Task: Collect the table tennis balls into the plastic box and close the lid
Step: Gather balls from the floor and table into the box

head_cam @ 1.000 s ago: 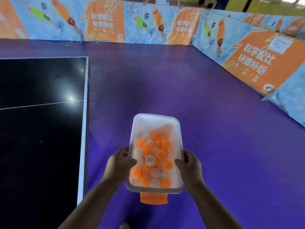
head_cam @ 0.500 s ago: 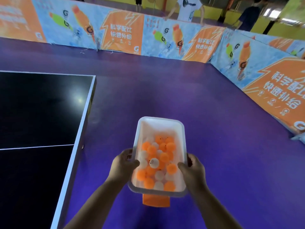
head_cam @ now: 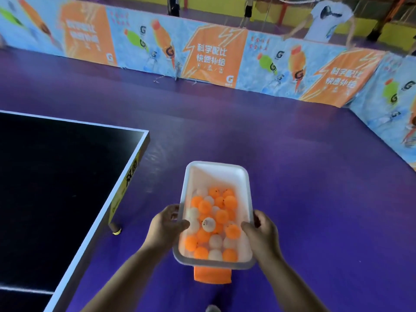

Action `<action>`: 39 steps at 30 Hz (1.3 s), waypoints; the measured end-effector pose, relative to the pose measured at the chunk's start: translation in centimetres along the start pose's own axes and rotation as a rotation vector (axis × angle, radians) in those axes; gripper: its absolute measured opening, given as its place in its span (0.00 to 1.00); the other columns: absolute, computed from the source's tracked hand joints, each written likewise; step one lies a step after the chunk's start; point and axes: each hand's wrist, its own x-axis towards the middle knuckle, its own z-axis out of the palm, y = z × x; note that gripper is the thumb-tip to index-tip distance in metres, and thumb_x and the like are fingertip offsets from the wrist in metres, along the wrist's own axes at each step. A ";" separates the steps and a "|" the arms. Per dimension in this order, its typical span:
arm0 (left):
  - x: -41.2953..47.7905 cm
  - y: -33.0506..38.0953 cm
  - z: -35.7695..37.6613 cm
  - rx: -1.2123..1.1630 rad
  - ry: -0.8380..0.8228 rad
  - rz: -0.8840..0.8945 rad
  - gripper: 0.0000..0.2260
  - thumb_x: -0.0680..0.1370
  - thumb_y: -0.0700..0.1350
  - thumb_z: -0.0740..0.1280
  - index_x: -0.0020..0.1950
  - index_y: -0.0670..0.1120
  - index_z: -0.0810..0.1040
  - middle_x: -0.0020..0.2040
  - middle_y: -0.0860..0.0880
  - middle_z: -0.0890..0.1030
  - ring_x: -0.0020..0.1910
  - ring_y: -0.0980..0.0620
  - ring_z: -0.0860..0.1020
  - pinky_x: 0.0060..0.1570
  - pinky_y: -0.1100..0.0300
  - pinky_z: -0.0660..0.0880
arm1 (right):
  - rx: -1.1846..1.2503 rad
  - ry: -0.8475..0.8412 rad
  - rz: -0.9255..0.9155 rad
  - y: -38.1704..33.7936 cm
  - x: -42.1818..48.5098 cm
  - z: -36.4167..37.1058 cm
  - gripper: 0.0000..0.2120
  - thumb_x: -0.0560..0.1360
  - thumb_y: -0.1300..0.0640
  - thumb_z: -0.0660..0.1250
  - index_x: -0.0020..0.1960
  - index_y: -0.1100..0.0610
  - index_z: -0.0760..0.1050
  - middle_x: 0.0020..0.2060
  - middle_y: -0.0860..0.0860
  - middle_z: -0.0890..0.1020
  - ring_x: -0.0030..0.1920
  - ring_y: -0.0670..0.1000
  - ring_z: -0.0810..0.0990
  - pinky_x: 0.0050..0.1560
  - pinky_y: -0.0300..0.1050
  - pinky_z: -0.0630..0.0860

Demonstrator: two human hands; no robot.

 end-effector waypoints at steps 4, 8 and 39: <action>8.3 4.2 1.6 -0.028 0.094 -0.017 0.16 0.65 0.45 0.71 0.51 0.53 0.76 0.43 0.56 0.80 0.45 0.53 0.80 0.43 0.55 0.77 | -0.011 -0.070 -0.039 -4.2 10.9 0.7 0.09 0.66 0.56 0.68 0.45 0.47 0.75 0.40 0.46 0.82 0.40 0.48 0.81 0.35 0.40 0.75; 16.1 6.5 1.2 -0.061 0.188 -0.048 0.14 0.70 0.38 0.71 0.48 0.54 0.75 0.42 0.58 0.80 0.43 0.54 0.80 0.38 0.60 0.75 | -0.018 -0.145 -0.081 -7.4 20.1 4.0 0.17 0.62 0.51 0.67 0.51 0.50 0.75 0.40 0.41 0.80 0.41 0.42 0.79 0.35 0.38 0.73; 88.1 21.8 -18.0 -0.162 0.590 -0.205 0.15 0.72 0.37 0.68 0.56 0.49 0.78 0.49 0.51 0.82 0.45 0.52 0.81 0.42 0.54 0.79 | -0.155 -0.502 -0.236 -36.4 88.5 46.2 0.15 0.70 0.62 0.66 0.56 0.53 0.77 0.44 0.47 0.81 0.44 0.46 0.80 0.37 0.40 0.74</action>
